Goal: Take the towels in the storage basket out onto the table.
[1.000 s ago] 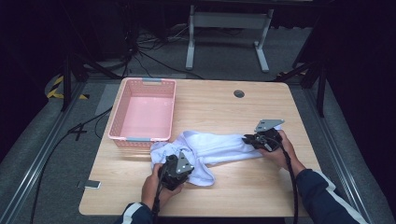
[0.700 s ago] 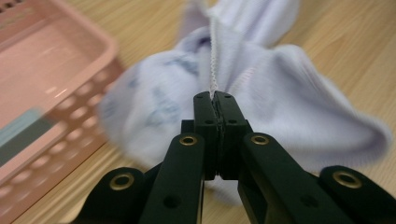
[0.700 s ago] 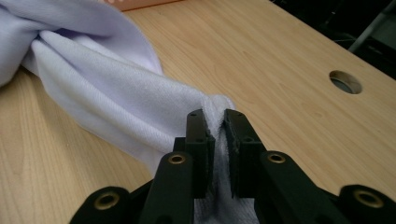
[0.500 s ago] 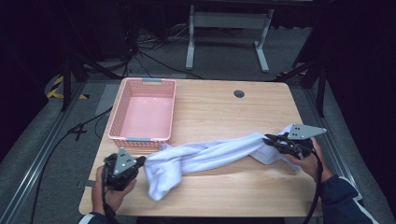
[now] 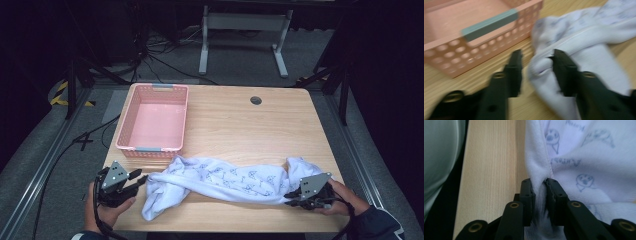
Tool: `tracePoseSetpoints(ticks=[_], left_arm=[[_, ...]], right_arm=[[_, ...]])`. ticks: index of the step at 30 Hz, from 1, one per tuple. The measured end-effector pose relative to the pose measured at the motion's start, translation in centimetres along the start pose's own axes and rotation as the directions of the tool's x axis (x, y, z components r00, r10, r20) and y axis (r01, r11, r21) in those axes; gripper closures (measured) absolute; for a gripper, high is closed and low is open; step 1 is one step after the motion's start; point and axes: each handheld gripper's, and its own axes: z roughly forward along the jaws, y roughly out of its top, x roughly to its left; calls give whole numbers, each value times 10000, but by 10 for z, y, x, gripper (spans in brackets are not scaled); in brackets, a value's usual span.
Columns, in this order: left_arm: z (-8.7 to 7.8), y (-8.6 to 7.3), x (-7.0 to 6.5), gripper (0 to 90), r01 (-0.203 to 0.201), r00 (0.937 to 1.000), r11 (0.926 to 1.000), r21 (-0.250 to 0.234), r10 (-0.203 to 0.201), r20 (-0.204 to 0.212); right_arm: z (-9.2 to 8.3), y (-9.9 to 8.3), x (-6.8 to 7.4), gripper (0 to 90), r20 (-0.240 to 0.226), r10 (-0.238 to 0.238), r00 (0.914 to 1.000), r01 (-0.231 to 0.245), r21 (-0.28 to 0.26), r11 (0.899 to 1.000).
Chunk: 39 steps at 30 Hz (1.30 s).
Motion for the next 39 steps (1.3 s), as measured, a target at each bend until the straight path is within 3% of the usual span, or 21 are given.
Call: tracePoseSetpoints(ticks=[4,6,10,13,16,17,18,20,21,24,27,28,29,31,32,33,35,36,37,38,39], left_arm=[[13,9,-15,332,-541,9981,9981,306,531,316],[30,10,-25,274,-361,9917,9982,472,300,1254],[57,13,-39,282,-1333,9839,9790,1545,1120,1394],[71,14,-46,448,-1521,9853,9625,2245,1296,1117],[77,20,-52,612,-2211,9733,9466,2347,1990,1142],[78,24,-53,657,-2354,9705,9446,2288,2158,1075],[78,24,-53,673,-2354,9705,9446,2288,2158,1075],[85,32,-59,688,-2508,9658,9434,2172,2286,1226],[88,34,-64,691,-2704,9605,9371,2206,2468,1288],[93,35,-79,657,-3176,9376,9247,2099,2731,2154],[89,35,-91,526,-3805,8884,9023,2029,2956,3512],[85,35,-95,487,-3859,8784,9026,1908,2962,3750],[82,35,-96,442,-3818,8775,9071,1771,2955,3778],[70,37,-96,353,-3264,8898,9373,1224,2610,3742],[63,39,-94,350,-2957,9029,9513,876,2484,3508],[58,42,-89,325,-2648,9178,9624,605,2322,3219],[53,44,-80,300,-2027,9416,9790,206,1891,2786],[52,45,-71,302,-1843,9609,9824,285,1740,2153],[54,45,-65,307,-1641,9735,9854,448,1544,1686],[54,45,-65,308,-1641,9735,9854,448,1544,1686],[57,44,-57,312,-1437,9820,9883,508,1360,1307]], right_arm=[[0,-2,-3,759,339,432,9985,-431,-39,9991],[1,-2,-5,763,736,424,9964,-428,41,9991],[5,-2,-12,764,2184,612,9739,-679,231,9974],[8,-5,-25,761,3616,1008,9269,-1204,319,9922],[11,-9,-42,743,4895,1504,8589,-1903,324,9812],[13,-9,-48,736,5435,1574,8245,-2115,380,9766],[13,-9,-48,736,5435,1574,8245,-2115,380,9766],[16,-12,-60,728,6193,1610,7685,-2351,393,9712],[16,-13,-65,722,6365,1792,7502,-2555,291,9664],[9,-19,-78,630,6331,2778,7225,-3331,-333,9423],[0,-27,-77,538,5866,3432,7336,-3591,-942,9285],[-5,-28,-76,512,5734,3593,7363,-3572,-1217,9261],[-11,-28,-73,501,5530,3802,7414,-3464,-1699,9226],[-22,-24,-67,439,5283,4019,7479,-3216,-2412,9156],[-28,-21,-64,427,4933,4302,7560,-3224,-2913,9007],[-35,-17,-61,421,4742,4621,7494,-3235,-3467,8804],[-40,-5,-54,412,4252,4656,7762,-3067,-3906,8680],[-40,1,-52,413,4002,4702,7866,-3076,-4063,8604],[-35,10,-49,410,3868,4578,8005,-3040,-3964,8663],[-35,10,-49,410,3868,4578,8005,-3040,-3964,8663],[-17,28,-46,418,3720,4095,8330,-2798,-3552,8919]])
